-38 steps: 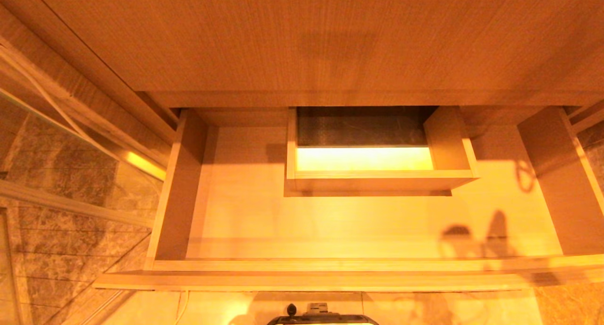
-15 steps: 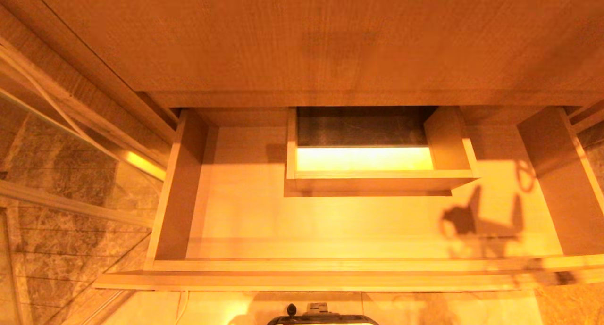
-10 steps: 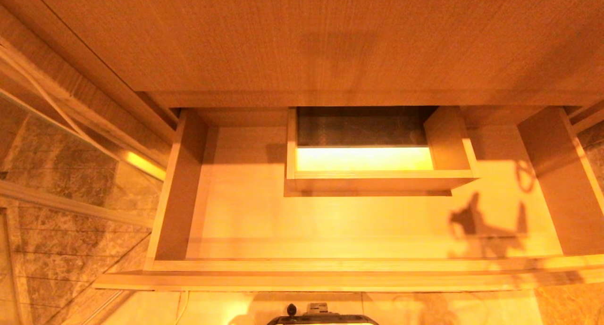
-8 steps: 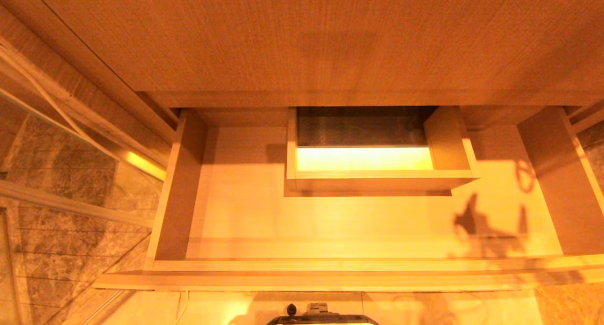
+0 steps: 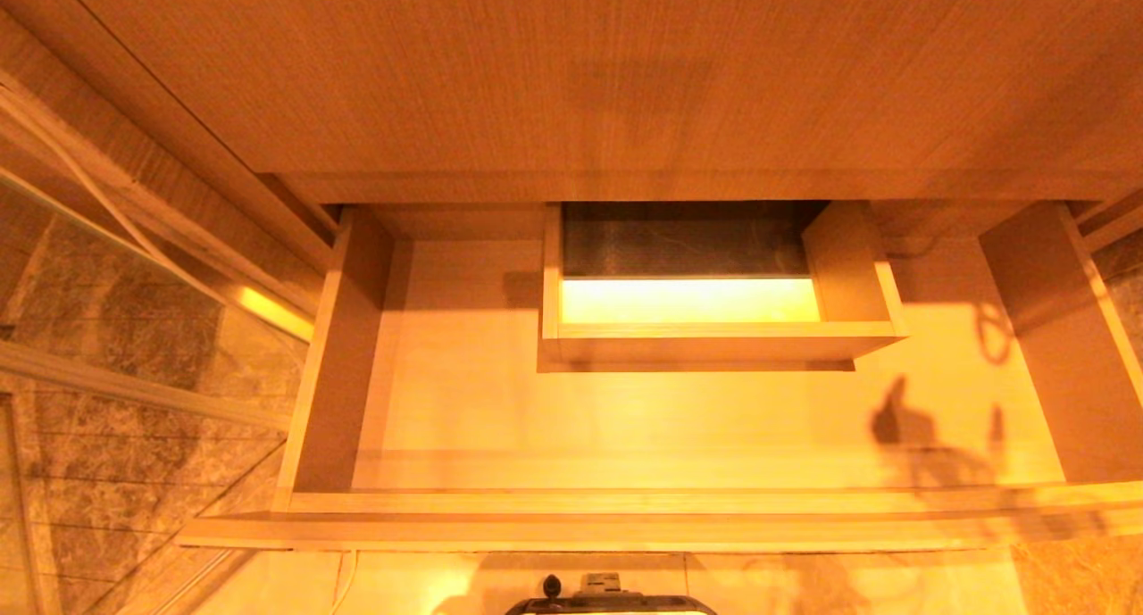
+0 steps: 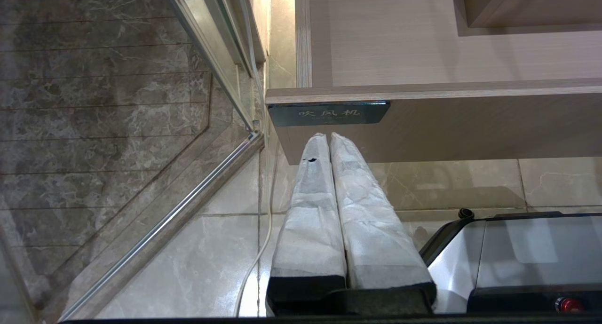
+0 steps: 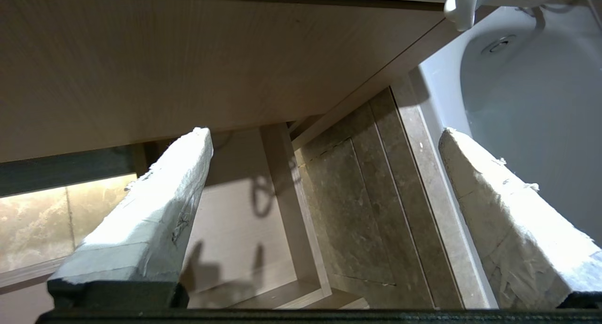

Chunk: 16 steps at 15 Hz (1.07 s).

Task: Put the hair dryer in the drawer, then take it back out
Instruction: Pick up the hairdryer

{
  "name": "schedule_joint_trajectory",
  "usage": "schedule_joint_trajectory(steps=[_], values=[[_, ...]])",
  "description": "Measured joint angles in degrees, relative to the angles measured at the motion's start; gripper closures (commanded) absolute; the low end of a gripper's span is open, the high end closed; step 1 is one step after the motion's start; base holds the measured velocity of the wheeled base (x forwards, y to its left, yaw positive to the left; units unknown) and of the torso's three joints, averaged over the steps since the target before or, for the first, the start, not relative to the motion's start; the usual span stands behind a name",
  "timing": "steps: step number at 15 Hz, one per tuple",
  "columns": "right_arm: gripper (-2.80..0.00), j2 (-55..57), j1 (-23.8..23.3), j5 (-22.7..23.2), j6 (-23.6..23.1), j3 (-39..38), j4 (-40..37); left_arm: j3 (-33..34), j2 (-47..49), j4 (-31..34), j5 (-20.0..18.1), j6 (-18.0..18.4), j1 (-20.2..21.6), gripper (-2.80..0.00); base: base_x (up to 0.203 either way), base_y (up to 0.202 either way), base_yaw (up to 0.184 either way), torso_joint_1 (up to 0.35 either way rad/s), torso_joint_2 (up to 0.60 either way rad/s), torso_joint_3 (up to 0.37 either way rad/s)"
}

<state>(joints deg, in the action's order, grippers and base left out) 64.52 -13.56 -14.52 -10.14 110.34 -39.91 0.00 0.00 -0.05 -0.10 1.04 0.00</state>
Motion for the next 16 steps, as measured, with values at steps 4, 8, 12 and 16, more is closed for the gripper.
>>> schedule_joint_trajectory(steps=[4,8,12,16], values=[[-2.8,0.0,0.0,0.0,0.3,0.2,-0.3,0.0,0.0,0.0,0.0,0.0,0.0,0.0,0.0,0.0,0.0,0.0,0.0,0.0],[-2.8,-1.3,0.0,0.3,0.2,-1.5,-0.5,0.0,0.0,0.0,0.0,0.0,0.0,0.0,0.0,0.0,0.0,0.0,0.0,0.0],[-2.8,-2.9,-0.1,0.7,0.0,-1.9,-0.1,0.0,0.0,0.0,0.0,0.0,0.0,0.0,0.0,0.0,0.0,0.0,0.0,0.0],[-2.8,-4.8,-0.1,0.8,-0.2,-3.3,-0.5,0.0,0.0,-0.1,0.0,0.0,0.0,0.0,0.0,0.0,0.0,0.163,-0.26,-0.101]])
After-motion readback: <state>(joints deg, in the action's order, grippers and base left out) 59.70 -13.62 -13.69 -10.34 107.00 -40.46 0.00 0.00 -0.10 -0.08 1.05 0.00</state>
